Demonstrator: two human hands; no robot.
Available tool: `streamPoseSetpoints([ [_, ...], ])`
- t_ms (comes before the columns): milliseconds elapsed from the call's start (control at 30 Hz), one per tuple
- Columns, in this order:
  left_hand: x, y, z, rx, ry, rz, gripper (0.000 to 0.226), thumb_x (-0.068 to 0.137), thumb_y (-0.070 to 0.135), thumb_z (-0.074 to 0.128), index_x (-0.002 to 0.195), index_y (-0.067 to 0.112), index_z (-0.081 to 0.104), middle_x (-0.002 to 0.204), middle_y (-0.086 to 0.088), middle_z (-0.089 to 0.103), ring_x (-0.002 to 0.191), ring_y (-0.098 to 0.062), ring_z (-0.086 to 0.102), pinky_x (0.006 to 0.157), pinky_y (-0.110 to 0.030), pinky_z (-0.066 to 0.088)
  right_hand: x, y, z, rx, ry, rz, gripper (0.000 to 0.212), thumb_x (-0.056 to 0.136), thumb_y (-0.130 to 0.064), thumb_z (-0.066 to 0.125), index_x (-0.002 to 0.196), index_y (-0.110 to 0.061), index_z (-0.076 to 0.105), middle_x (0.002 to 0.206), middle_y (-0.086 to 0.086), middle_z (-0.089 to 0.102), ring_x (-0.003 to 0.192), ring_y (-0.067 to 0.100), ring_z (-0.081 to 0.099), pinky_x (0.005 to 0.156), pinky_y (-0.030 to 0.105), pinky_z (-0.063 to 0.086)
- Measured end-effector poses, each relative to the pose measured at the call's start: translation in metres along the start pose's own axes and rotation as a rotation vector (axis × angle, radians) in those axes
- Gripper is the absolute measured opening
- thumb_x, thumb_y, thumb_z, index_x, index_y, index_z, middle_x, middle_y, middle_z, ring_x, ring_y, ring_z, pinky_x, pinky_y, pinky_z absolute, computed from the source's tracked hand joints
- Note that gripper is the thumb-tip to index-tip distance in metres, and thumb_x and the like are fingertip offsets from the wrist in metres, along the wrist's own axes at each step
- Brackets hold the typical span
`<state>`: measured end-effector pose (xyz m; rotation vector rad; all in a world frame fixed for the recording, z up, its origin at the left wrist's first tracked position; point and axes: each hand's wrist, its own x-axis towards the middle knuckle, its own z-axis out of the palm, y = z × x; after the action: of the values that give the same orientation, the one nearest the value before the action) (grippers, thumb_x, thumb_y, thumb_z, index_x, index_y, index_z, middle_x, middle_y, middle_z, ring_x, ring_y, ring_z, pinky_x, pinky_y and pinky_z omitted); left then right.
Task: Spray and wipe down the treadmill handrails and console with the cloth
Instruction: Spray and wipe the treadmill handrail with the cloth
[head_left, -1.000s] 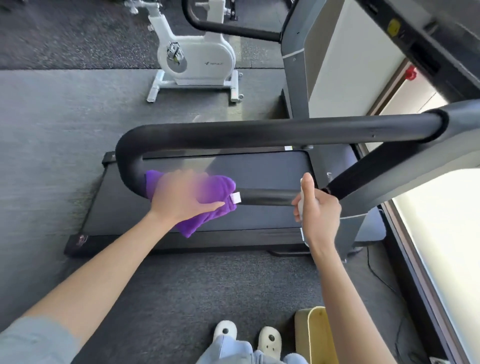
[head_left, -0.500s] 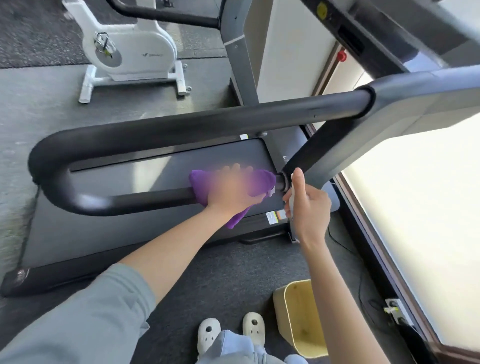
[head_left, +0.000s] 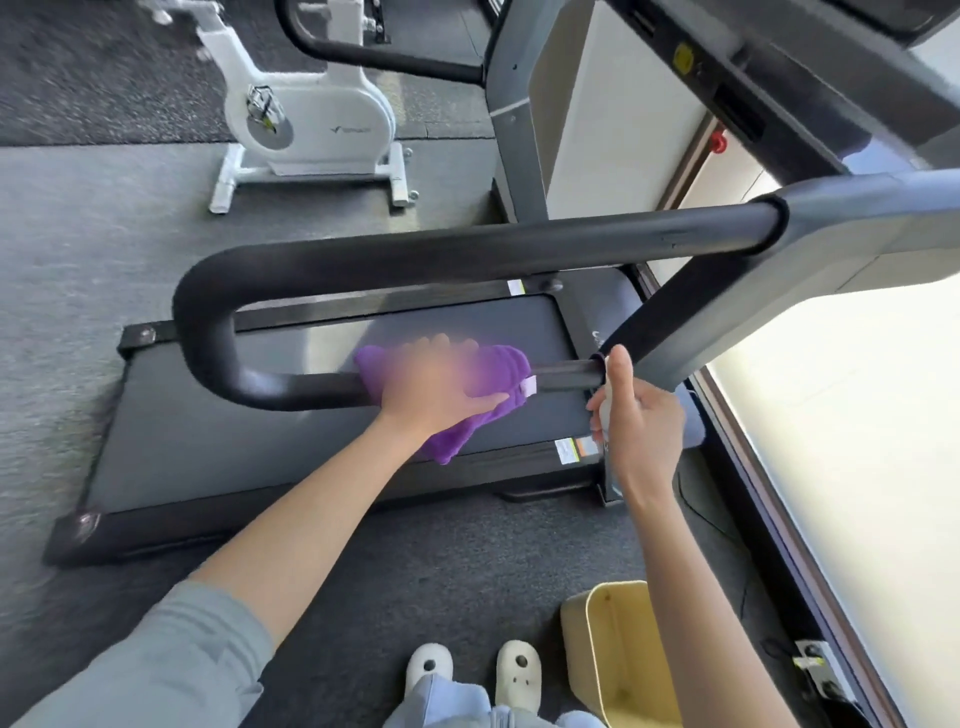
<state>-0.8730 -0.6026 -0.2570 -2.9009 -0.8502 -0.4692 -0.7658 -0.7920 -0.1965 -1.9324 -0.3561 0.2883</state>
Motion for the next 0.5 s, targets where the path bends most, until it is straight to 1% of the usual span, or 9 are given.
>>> streamPoseSetpoints([
  [67, -0.017, -0.026, -0.009, 0.021, 0.036, -0.051, 0.086, 0.07, 0.089, 0.03, 0.107, 0.02, 0.065, 0.082, -0.005, 0.064, 0.072, -0.025, 0.061, 0.066, -0.034, 0.045, -0.005, -0.009, 0.014, 0.027, -0.041, 0.002, 0.08, 0.079, -0.082, 0.039, 0.053, -0.009, 0.059, 0.044, 0.0, 0.056, 0.051, 0.019, 0.056, 0.081, 0.054, 0.057],
  [133, -0.033, -0.05, -0.017, 0.038, 0.059, -0.1, 0.084, 0.071, 0.088, 0.033, 0.106, 0.02, 0.065, 0.082, -0.005, 0.063, 0.074, -0.026, 0.06, 0.07, -0.036, 0.046, -0.012, -0.016, 0.029, 0.036, -0.085, -0.001, 0.08, 0.079, -0.082, 0.038, 0.053, -0.009, 0.059, 0.045, -0.001, 0.056, 0.05, 0.018, 0.056, 0.081, 0.056, 0.058],
  [200, -0.049, -0.067, -0.022, 0.043, 0.084, -0.135, 0.08, 0.074, 0.085, 0.036, 0.108, 0.019, 0.065, 0.087, -0.006, 0.063, 0.078, -0.026, 0.06, 0.075, -0.038, 0.046, -0.02, -0.023, 0.042, 0.035, -0.122, -0.011, 0.077, 0.08, -0.082, 0.039, 0.049, -0.014, 0.057, 0.045, -0.001, 0.057, 0.05, 0.017, 0.057, 0.081, 0.056, 0.058],
  [267, -0.059, -0.075, -0.024, 0.011, 0.125, -0.146, 0.069, 0.079, 0.077, 0.045, 0.11, 0.018, 0.065, 0.093, -0.006, 0.063, 0.084, -0.027, 0.059, 0.08, -0.041, 0.046, -0.026, -0.027, 0.051, 0.04, -0.158, -0.027, 0.074, 0.084, -0.079, 0.041, 0.046, -0.017, 0.055, 0.045, -0.002, 0.056, 0.051, 0.018, 0.057, 0.082, 0.054, 0.058],
  [333, -0.065, -0.071, -0.027, -0.022, 0.196, -0.17, 0.054, 0.079, 0.063, 0.06, 0.107, 0.017, 0.067, 0.097, -0.006, 0.062, 0.088, -0.029, 0.057, 0.082, -0.042, 0.044, -0.032, -0.03, 0.057, 0.042, -0.185, -0.05, 0.07, 0.089, -0.073, 0.044, 0.045, -0.019, 0.053, 0.044, -0.002, 0.056, 0.05, 0.017, 0.056, 0.081, 0.052, 0.057],
  [400, -0.07, -0.065, -0.031, -0.007, 0.286, -0.217, 0.046, 0.075, 0.053, 0.073, 0.103, 0.018, 0.068, 0.099, -0.005, 0.062, 0.088, -0.029, 0.055, 0.078, -0.041, 0.043, -0.034, -0.031, 0.059, 0.051, -0.201, -0.061, 0.07, 0.09, -0.072, 0.045, 0.045, -0.019, 0.054, 0.045, -0.001, 0.056, 0.048, 0.016, 0.055, 0.081, 0.053, 0.056],
  [433, -0.075, -0.062, -0.034, -0.003, 0.339, -0.248, 0.045, 0.074, 0.052, 0.074, 0.102, 0.019, 0.068, 0.098, -0.004, 0.062, 0.087, -0.028, 0.054, 0.076, -0.04, 0.041, -0.033, -0.033, 0.059, 0.057, -0.21, -0.061, 0.071, 0.087, -0.074, 0.044, 0.044, -0.019, 0.054, 0.046, 0.0, 0.057, 0.047, 0.015, 0.054, 0.081, 0.053, 0.057],
  [500, -0.089, -0.058, -0.042, -0.012, 0.455, -0.344, 0.044, 0.076, 0.054, 0.068, 0.104, 0.02, 0.068, 0.097, -0.003, 0.062, 0.086, -0.026, 0.05, 0.074, -0.039, 0.037, -0.031, -0.037, 0.058, 0.067, -0.225, -0.062, 0.071, 0.08, -0.08, 0.041, 0.044, -0.021, 0.057, 0.046, 0.0, 0.058, 0.047, 0.015, 0.054, 0.081, 0.054, 0.057],
])
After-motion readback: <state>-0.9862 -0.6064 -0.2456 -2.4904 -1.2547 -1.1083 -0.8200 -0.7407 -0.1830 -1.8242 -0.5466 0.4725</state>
